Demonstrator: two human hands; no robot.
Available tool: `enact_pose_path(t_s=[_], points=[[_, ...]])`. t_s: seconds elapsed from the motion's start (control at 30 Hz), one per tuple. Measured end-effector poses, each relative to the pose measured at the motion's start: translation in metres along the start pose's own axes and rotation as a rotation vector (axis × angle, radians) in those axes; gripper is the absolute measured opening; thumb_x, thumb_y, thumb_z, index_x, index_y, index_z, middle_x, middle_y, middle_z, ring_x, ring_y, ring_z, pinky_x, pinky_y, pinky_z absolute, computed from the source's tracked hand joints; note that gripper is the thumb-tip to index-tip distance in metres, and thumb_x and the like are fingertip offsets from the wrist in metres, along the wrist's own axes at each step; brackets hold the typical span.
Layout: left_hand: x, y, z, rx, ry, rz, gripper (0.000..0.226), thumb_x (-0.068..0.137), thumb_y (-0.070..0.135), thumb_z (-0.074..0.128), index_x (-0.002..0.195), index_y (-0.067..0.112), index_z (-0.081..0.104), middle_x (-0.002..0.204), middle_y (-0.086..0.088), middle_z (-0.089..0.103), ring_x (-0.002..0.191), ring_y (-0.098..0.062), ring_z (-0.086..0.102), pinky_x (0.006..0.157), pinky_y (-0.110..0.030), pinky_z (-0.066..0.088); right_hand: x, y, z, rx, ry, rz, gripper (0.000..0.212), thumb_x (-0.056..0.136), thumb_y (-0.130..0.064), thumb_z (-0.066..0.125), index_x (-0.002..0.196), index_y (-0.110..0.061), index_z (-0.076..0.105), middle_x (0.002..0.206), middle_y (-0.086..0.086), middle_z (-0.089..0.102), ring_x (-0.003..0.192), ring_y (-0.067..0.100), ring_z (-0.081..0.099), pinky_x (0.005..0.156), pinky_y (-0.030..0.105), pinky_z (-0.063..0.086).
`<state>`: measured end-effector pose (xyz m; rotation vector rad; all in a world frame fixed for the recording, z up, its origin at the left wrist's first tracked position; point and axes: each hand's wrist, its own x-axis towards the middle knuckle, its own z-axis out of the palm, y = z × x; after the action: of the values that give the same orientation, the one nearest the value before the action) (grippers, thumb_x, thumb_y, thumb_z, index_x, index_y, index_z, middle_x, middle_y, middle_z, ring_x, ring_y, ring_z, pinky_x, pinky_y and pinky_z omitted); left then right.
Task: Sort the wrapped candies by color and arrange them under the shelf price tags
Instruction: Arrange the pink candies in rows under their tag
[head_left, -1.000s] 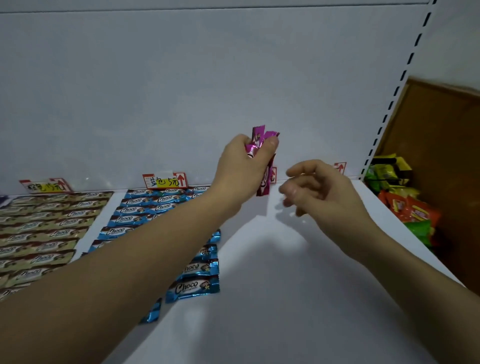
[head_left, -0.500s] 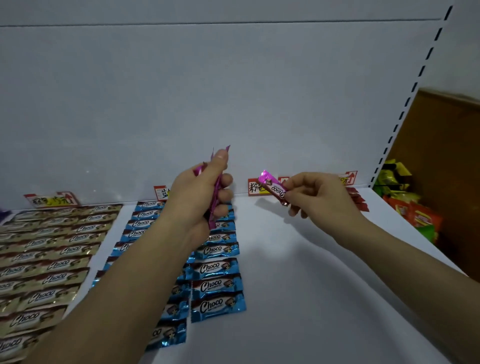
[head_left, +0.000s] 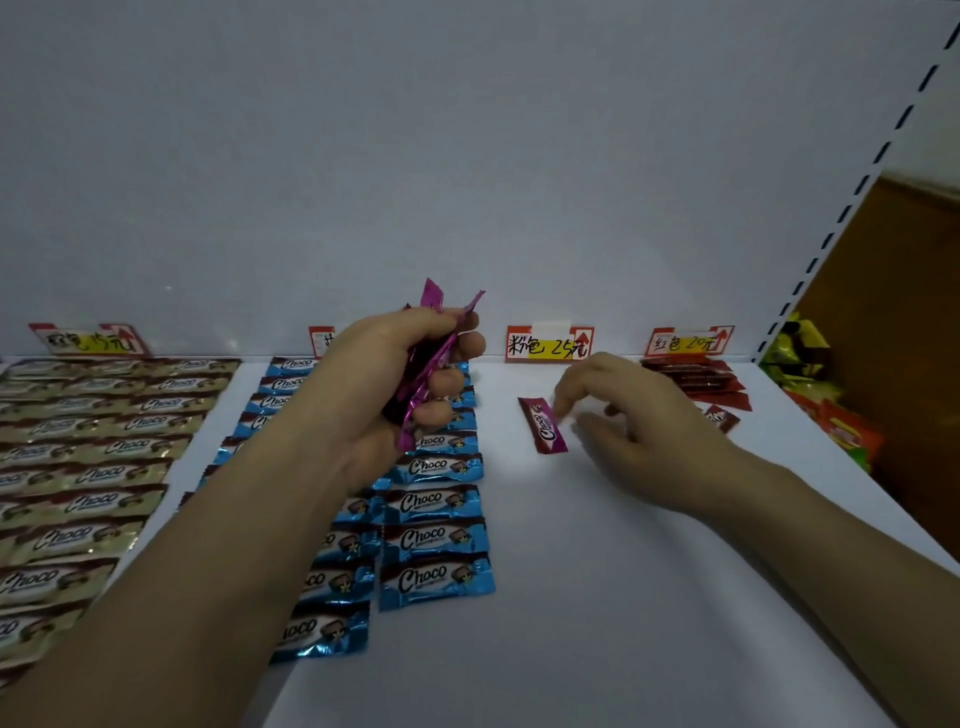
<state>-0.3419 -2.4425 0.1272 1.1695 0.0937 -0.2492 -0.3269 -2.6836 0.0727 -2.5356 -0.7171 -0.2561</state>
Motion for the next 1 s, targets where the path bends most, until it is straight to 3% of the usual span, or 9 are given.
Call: enact_pose_path(t_s=[0.07,0.13,0.3,0.37,0.57,0.7,0.8,0.9,1.0], points=[[0.002,-0.002,-0.001,-0.027,-0.011,-0.011,0.022,0.098,0.014,0.047,0.11,0.005,0.064,0.076,-0.003,0.067,0.046,-0.007,0.042,0.034,-0.017,0.03,0.006,0.007,0.004,-0.103,-0.096,-0.108,0.022,0.094,-0.012,0.063,0.103,-0.03,0.069,0.111,-0.016,0.065,0.103,0.002,0.06,0.087,0.026,0.052],[0.004,-0.002,-0.004,-0.04,-0.017,-0.013,0.024,0.096,0.014,0.046,0.109,0.005,0.064,0.075,-0.002,0.066,0.045,-0.007,0.042,0.034,-0.018,0.03,0.015,0.009,0.006,-0.181,-0.077,-0.123,0.018,0.095,-0.019,0.063,0.104,-0.031,0.072,0.106,-0.015,0.069,0.098,0.005,0.061,0.085,0.033,0.054],[0.012,-0.005,-0.007,-0.042,-0.018,-0.023,0.025,0.096,0.015,0.046,0.11,0.004,0.064,0.075,-0.003,0.066,0.045,-0.008,0.044,0.034,-0.019,0.032,0.027,0.01,0.022,-0.361,0.0,-0.045,0.03,0.104,-0.036,0.044,0.128,-0.037,0.063,0.115,-0.014,0.059,0.105,0.007,0.051,0.078,0.03,0.051],[0.015,-0.007,-0.007,-0.051,-0.014,-0.037,0.024,0.097,0.015,0.046,0.109,0.005,0.064,0.076,-0.004,0.064,0.044,-0.008,0.045,0.033,-0.019,0.034,0.029,0.013,0.028,-0.402,0.008,0.017,0.034,0.106,-0.035,0.039,0.135,-0.032,0.058,0.118,-0.007,0.053,0.107,0.013,0.048,0.076,0.031,0.05],[0.009,-0.008,-0.006,0.026,0.069,0.009,0.019,0.099,0.012,0.056,0.113,0.009,0.067,0.078,-0.005,0.064,0.048,-0.01,0.049,0.035,-0.02,0.035,0.041,0.017,0.036,-0.419,-0.023,0.093,0.034,0.104,-0.03,0.038,0.133,-0.023,0.053,0.124,-0.001,0.046,0.107,0.018,0.044,0.088,0.042,0.052],[0.006,-0.008,-0.007,0.123,0.114,0.083,0.017,0.096,0.016,0.063,0.11,0.008,0.068,0.08,-0.003,0.07,0.05,-0.009,0.048,0.038,-0.019,0.035,0.041,0.017,0.04,-0.388,-0.016,0.104,0.04,0.102,-0.026,0.04,0.141,-0.027,0.048,0.128,-0.003,0.047,0.109,0.016,0.044,0.089,0.039,0.051],[0.006,-0.008,-0.008,0.219,0.134,0.116,0.016,0.095,0.02,0.065,0.106,0.01,0.068,0.084,-0.004,0.073,0.052,-0.009,0.047,0.039,-0.02,0.037,0.036,0.006,0.024,-0.212,0.184,0.101,0.033,0.102,-0.021,0.048,0.132,-0.024,0.06,0.118,-0.006,0.058,0.103,0.008,0.052,0.088,0.027,0.049],[0.003,-0.01,-0.006,0.383,0.157,0.212,0.011,0.09,0.025,0.07,0.1,0.018,0.071,0.082,-0.002,0.074,0.052,-0.008,0.052,0.043,-0.021,0.04,0.03,-0.016,-0.007,0.268,0.457,0.171,0.017,0.1,-0.013,0.056,0.106,-0.018,0.071,0.093,-0.007,0.07,0.082,0.001,0.062,0.07,0.011,0.045],[0.0,-0.013,0.0,0.57,0.152,0.322,0.01,0.084,0.029,0.075,0.093,0.027,0.073,0.074,0.011,0.073,0.055,-0.001,0.064,0.047,-0.013,0.045,0.026,-0.04,-0.025,0.848,0.291,0.262,0.019,0.096,-0.026,0.061,0.111,-0.017,0.067,0.089,0.005,0.074,0.076,0.013,0.067,0.062,0.022,0.05]])
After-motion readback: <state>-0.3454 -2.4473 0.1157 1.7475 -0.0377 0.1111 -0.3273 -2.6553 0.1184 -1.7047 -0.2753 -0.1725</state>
